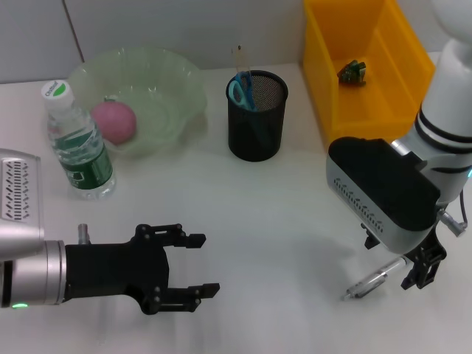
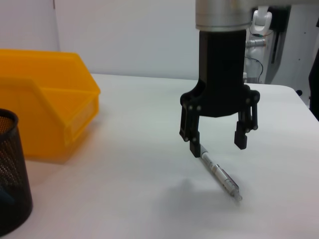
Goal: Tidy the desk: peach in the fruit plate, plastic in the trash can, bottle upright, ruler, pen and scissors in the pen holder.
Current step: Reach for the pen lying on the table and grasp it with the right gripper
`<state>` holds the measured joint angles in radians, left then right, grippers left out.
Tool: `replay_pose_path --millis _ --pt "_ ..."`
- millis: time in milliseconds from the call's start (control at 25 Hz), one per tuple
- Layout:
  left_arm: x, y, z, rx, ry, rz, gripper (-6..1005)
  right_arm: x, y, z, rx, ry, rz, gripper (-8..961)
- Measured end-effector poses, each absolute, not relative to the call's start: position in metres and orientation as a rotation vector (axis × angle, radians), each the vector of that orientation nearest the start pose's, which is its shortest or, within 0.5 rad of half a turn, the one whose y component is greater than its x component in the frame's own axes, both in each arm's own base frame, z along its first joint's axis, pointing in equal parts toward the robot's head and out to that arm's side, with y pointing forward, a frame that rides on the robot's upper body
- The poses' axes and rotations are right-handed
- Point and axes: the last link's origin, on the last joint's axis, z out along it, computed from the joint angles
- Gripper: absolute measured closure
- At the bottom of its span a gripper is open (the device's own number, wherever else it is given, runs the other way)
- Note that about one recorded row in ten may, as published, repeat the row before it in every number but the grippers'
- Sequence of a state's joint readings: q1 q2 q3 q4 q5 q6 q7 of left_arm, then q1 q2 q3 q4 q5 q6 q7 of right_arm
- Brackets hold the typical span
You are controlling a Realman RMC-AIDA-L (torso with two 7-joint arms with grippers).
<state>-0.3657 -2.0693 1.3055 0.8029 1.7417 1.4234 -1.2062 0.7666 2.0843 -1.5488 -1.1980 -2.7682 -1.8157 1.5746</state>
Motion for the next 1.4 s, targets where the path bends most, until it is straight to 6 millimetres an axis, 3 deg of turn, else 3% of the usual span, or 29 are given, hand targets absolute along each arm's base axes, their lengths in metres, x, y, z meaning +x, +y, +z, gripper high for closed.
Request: replay_pose_path --millis 1200,1400 --pt "-0.247 0.295 -0.048 -2.92 -0.217 -0.558 249 0.2 0.335 -0.04 -3.02 -0.657 -1.332 315" --pt "-0.247 0.295 -0.047 -2.916 -0.221 -0.567 249 0.201 0.335 -0.042 -3.013 -0.661 -1.332 453"
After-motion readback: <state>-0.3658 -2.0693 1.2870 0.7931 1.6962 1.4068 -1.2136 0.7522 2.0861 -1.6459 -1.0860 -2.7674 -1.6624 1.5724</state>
